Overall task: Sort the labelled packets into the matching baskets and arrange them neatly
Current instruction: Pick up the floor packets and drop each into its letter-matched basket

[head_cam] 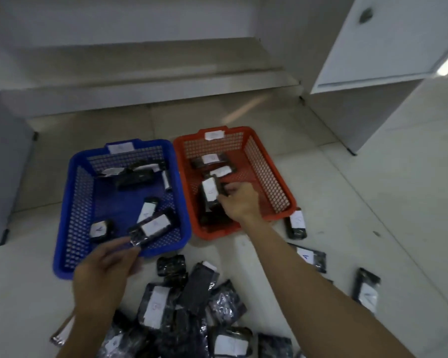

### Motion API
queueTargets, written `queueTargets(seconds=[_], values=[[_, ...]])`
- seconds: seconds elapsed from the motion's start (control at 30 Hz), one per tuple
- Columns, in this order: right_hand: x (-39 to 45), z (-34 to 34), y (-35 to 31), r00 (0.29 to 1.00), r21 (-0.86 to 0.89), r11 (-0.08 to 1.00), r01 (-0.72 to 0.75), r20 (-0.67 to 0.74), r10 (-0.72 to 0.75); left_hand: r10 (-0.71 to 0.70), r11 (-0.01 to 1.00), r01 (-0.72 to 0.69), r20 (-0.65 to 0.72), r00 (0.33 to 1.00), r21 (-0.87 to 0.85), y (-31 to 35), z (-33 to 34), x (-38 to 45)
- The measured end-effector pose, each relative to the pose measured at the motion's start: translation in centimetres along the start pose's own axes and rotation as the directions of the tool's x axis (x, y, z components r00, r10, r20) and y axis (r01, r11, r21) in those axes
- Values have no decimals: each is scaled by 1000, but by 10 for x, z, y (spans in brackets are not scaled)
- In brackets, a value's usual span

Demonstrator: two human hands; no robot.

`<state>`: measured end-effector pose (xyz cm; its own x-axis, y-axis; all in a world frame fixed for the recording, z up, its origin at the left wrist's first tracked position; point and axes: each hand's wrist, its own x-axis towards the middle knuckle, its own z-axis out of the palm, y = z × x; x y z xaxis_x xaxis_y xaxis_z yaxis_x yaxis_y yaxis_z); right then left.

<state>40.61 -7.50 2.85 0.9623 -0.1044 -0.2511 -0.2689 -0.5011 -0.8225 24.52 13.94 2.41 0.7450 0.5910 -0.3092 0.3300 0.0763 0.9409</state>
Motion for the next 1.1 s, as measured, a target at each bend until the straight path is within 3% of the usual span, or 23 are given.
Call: queueTargets(seconds=[0.07, 0.2, 0.43, 0.6, 0.7, 0.8, 0.9, 1.0, 1.1], values=[[-12, -8, 4, 995, -47, 997, 57, -74, -60, -18, 1000, 18, 35, 999, 17, -2, 7, -22], [-72, -42, 48, 981, 43, 993, 111, -168, -102, 12, 990, -30, 121, 993, 141, -8, 31, -64], [-188, -111, 169, 949, 89, 981, -172, -252, 189, 58, 963, -149, 370, 927, 224, -38, 86, -114], [-199, -152, 210, 930, 71, 976, -207, -295, 218, 50, 928, -232, 519, 853, 292, -40, 143, -130], [-178, -169, 224, 948, -33, 983, -181, -272, 165, 89, 823, -395, 593, 800, 408, -44, 189, -123], [-144, -176, 231, 984, -265, 957, -122, -155, 82, 76, 675, -541, 681, 728, 503, -52, 237, -102], [-110, -179, 233, 998, -477, 878, -39, 25, 58, -5, 507, -597, 695, 719, 621, -60, 276, -86], [-93, -180, 237, 995, -596, 803, 28, 95, 36, -41, 352, -630, 684, 729, 692, -67, 292, -76], [-89, -180, 245, 996, -572, 820, 38, 92, 19, 0, 370, -640, 689, 725, 673, -72, 294, -74]])
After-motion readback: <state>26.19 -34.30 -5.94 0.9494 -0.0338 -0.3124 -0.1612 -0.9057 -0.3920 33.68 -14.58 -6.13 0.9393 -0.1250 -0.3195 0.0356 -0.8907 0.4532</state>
